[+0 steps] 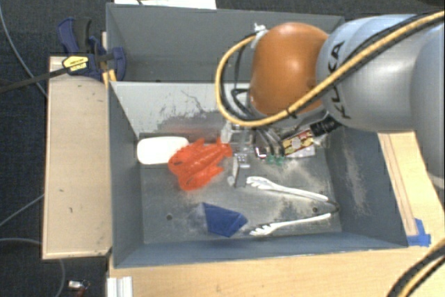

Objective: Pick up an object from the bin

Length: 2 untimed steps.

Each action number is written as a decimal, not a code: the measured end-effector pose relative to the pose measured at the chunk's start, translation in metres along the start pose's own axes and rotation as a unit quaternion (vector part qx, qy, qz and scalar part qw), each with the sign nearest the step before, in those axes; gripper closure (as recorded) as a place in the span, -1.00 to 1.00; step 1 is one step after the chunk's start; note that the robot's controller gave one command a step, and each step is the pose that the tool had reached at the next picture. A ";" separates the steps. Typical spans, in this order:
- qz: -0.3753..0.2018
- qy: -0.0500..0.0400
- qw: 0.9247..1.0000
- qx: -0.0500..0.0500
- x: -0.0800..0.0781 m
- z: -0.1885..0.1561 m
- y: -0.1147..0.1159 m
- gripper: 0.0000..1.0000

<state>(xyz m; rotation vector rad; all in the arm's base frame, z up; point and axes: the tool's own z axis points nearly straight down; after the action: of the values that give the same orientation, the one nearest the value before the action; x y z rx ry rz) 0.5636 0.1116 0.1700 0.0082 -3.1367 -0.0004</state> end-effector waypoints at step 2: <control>0.006 -0.005 1.000 -0.001 -0.012 0.013 -0.007 -1.00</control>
Offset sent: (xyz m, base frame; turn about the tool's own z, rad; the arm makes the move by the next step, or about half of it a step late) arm 0.0172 -0.0127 -0.0261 0.0169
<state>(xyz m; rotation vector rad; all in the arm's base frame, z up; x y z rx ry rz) 0.5759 0.1043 0.1574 -0.0116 -3.1465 -0.0038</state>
